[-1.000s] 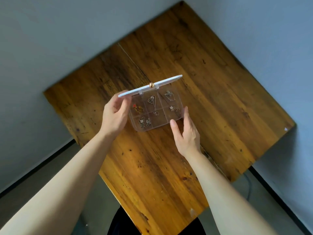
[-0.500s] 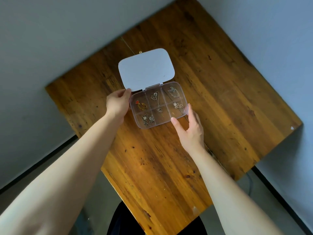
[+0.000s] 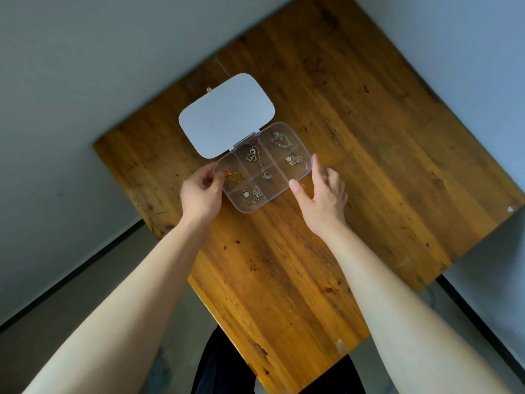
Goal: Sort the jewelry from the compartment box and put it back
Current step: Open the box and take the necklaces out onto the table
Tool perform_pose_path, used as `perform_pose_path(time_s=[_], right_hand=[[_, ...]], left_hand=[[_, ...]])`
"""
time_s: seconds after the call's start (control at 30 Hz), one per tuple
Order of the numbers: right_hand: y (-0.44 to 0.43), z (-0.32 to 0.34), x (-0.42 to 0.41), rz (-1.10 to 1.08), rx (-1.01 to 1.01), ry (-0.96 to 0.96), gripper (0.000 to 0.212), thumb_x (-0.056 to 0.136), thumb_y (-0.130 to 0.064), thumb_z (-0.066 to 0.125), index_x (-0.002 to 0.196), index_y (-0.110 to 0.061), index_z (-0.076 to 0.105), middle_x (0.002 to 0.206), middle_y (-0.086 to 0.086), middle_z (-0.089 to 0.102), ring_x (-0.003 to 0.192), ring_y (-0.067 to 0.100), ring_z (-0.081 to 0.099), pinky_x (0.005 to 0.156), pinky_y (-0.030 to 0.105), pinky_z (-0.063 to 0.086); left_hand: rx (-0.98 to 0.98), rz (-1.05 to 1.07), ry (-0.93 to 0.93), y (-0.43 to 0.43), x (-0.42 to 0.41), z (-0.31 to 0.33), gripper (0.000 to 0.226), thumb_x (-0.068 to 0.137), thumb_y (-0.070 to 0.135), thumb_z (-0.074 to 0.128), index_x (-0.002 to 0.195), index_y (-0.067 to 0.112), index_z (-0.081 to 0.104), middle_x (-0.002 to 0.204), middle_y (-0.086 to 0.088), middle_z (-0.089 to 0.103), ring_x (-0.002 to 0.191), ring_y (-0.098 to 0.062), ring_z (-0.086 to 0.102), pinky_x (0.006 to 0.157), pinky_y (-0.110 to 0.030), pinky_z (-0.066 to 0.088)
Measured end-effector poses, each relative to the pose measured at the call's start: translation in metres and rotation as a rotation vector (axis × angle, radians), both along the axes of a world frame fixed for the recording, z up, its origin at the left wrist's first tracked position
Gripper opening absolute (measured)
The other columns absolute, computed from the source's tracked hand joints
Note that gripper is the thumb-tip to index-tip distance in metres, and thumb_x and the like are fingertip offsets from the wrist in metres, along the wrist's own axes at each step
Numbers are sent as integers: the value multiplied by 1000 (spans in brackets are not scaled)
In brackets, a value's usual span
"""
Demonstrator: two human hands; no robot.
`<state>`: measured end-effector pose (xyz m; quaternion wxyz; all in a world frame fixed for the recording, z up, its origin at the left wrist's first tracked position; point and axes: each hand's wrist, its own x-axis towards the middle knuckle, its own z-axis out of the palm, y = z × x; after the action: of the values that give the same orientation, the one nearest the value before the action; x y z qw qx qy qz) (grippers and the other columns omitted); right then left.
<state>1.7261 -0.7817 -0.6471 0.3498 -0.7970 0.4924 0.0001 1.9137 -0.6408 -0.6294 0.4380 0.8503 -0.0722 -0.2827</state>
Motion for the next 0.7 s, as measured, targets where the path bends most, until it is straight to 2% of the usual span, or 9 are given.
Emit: perform_pose_path(time_s=[0.13,0.27,0.47,0.57,0.63,0.7], right_hand=[[0,1,18,39,-4,57,71,99,-59,40,159,-33,10,156,11,25,141,33,25,112,52,22],[0,3,35,90,-14,111,71,99,-61,37,159,-34,9,156,12,25,140,34,24,111,53,23],[-1,10,50,153,-27,130,73,98,-63,38,159,-33,11,154,13,30,138,34,27,110,53,29],[-1,14,48,111,-56,42,75,94,-64,50,156,-29,25,150,10,39,133,29,36,105,47,37],[0,19,51,45,-129,-59,76,88,-58,65,150,-27,37,143,8,45,123,22,44,94,38,43],[2,25,59,77,-270,-116,65,83,-45,77,139,-24,52,129,6,54,108,16,47,82,31,48]], left_hand=[[18,-2,-20,11,7,1,15,97,32,61,105,43,67,92,17,71,91,-11,69,82,-48,60],[23,37,-24,18,14,1,19,98,31,61,115,33,68,95,15,69,94,-15,68,83,-48,60],[12,87,8,27,24,0,16,96,32,64,111,35,68,93,14,69,92,-16,68,85,-49,59],[8,75,30,28,26,1,15,95,31,65,107,41,65,91,18,69,91,-11,68,84,-45,60],[-13,95,52,29,25,1,17,94,31,67,104,44,64,86,20,70,86,-7,69,80,-40,60],[-28,104,64,30,24,1,19,92,31,69,108,41,66,86,16,70,82,-7,68,75,-36,58]])
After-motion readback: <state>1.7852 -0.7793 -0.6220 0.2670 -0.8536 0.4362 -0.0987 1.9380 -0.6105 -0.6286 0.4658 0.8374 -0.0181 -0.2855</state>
